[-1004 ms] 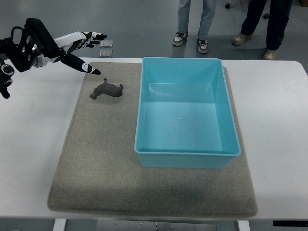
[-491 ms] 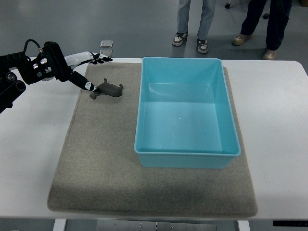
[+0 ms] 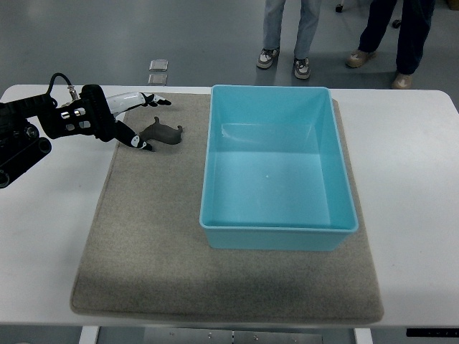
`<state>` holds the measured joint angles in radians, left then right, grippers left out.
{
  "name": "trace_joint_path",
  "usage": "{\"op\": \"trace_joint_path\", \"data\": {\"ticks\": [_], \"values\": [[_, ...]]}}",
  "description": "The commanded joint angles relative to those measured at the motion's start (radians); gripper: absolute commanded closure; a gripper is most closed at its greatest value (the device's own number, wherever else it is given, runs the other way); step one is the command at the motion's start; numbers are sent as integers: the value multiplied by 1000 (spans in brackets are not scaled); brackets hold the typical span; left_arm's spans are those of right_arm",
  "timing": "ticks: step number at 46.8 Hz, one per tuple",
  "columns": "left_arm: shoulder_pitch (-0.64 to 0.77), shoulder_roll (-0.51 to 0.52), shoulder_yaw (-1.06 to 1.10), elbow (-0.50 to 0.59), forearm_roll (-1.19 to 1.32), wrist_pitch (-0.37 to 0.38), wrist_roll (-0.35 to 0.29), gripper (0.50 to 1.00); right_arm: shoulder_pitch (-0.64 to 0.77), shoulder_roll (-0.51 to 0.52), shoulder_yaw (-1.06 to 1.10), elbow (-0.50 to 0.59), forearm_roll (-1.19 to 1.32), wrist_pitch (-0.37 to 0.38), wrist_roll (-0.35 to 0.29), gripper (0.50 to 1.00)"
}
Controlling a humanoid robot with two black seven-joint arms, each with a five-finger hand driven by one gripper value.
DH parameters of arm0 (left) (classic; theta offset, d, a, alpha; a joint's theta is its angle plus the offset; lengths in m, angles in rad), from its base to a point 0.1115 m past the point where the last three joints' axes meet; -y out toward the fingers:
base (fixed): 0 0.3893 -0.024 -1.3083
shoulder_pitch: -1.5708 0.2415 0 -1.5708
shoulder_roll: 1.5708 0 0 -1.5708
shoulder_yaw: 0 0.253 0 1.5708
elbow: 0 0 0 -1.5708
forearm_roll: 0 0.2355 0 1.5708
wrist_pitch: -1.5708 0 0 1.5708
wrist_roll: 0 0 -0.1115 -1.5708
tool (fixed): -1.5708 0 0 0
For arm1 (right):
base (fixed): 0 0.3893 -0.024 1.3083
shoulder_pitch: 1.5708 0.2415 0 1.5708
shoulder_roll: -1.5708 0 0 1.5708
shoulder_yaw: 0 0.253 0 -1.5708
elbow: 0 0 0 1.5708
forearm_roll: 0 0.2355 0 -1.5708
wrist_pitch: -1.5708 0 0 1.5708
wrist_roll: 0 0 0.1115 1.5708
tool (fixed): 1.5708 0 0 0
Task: Place brown hippo in blue box with left hand
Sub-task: 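Lower the left hand onto the brown hippo and close fingers around it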
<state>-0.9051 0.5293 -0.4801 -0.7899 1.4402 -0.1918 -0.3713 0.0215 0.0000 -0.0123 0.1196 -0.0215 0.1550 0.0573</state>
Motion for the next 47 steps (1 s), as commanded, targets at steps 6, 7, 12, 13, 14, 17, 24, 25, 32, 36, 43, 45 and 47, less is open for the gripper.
{"op": "trace_joint_path", "data": {"ticks": [6,7,12,13,14,17,24,25,32,36,43,45,47], "values": [[0,-2,2,3,3,2,2,636,0,0,0,0,0,0,-1,564],[0,-2,2,3,3,2,2,641,0,0,0,0,0,0,-1,564],[0,-3,2,5,16,2,2,673,0,0,0,0,0,0,1,564],[0,-3,2,5,19,2,2,673,0,0,0,0,0,0,-1,564],[0,-3,2,5,23,3,2,675,0,0,0,0,0,0,-1,564],[0,-6,2,6,34,6,2,684,0,0,0,0,0,0,1,564],[0,-8,6,9,39,41,3,684,0,0,0,0,0,0,-1,564],[0,-8,9,11,40,43,3,684,0,0,0,0,0,0,-1,564],[0,-9,17,14,39,45,3,684,0,0,0,0,0,0,-1,564],[0,-9,26,14,39,46,3,692,0,0,0,0,0,0,-1,564],[0,-9,29,14,40,46,3,716,0,0,0,0,0,0,-1,564],[0,-9,29,14,40,45,3,722,0,0,0,0,0,0,-1,564],[0,-8,29,12,40,46,3,739,0,0,0,0,0,0,-1,564]]}}
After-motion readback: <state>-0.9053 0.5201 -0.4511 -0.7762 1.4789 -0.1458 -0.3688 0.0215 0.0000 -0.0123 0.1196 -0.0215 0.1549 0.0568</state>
